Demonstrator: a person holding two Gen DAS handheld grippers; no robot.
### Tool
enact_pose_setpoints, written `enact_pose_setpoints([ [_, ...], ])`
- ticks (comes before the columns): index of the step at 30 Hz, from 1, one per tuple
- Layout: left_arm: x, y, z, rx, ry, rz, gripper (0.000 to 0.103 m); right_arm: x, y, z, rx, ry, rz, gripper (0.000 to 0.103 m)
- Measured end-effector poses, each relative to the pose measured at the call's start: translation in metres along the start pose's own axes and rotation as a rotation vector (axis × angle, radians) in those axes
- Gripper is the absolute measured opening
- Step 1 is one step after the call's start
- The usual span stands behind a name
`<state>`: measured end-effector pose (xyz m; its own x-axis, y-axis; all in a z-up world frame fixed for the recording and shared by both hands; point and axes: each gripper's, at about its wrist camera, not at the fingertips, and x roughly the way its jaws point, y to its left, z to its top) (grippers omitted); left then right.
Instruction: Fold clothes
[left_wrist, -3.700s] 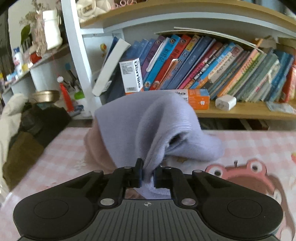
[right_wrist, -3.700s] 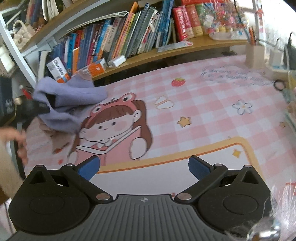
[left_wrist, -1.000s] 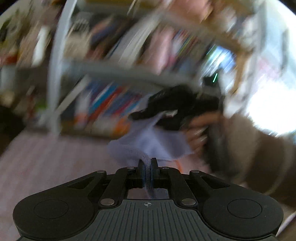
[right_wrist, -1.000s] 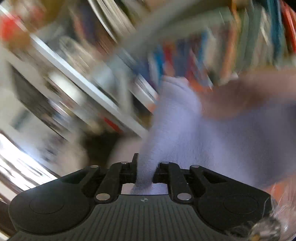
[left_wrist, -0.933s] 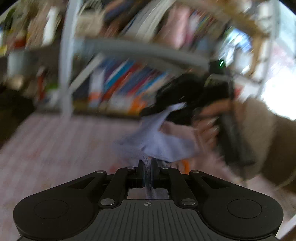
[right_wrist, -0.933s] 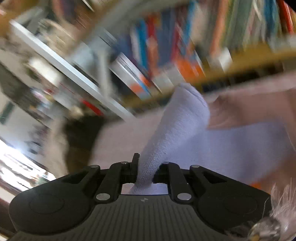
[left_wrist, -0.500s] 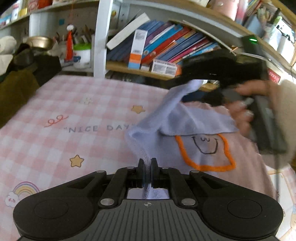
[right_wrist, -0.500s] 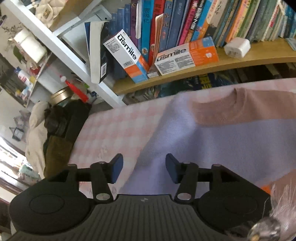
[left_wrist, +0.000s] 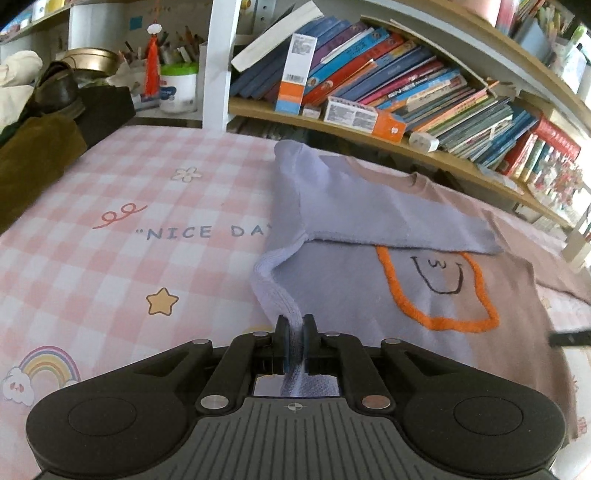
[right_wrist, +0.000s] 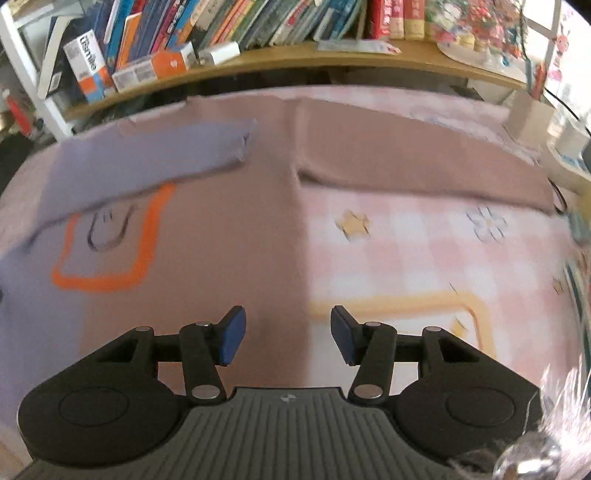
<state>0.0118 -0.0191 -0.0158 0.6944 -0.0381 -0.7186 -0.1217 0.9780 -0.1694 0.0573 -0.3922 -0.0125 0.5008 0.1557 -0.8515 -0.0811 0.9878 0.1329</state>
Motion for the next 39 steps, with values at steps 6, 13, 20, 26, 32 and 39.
enact_pose_setpoints([
  [6,-0.008,-0.001,-0.007,-0.025,0.018,0.058,0.018,-0.009,0.002,-0.027,-0.080,-0.020,0.030,0.036],
  [13,-0.019,-0.003,-0.028,-0.086,0.030,0.097,0.019,-0.011,0.012,-0.031,-0.196,-0.030,0.126,0.011],
  [20,-0.014,-0.016,-0.033,-0.075,0.018,0.173,0.005,-0.016,0.000,-0.030,-0.216,-0.031,0.137,0.010],
  [26,-0.018,-0.016,-0.036,-0.060,0.000,0.205,0.005,-0.015,-0.002,-0.033,-0.219,-0.017,0.153,0.010],
  [32,-0.017,-0.016,-0.034,-0.052,0.002,0.223,0.006,-0.014,-0.002,-0.035,-0.226,-0.008,0.184,0.010],
  [39,-0.020,-0.020,-0.040,-0.031,0.014,0.239,0.006,-0.014,-0.001,-0.036,-0.234,0.003,0.221,0.010],
])
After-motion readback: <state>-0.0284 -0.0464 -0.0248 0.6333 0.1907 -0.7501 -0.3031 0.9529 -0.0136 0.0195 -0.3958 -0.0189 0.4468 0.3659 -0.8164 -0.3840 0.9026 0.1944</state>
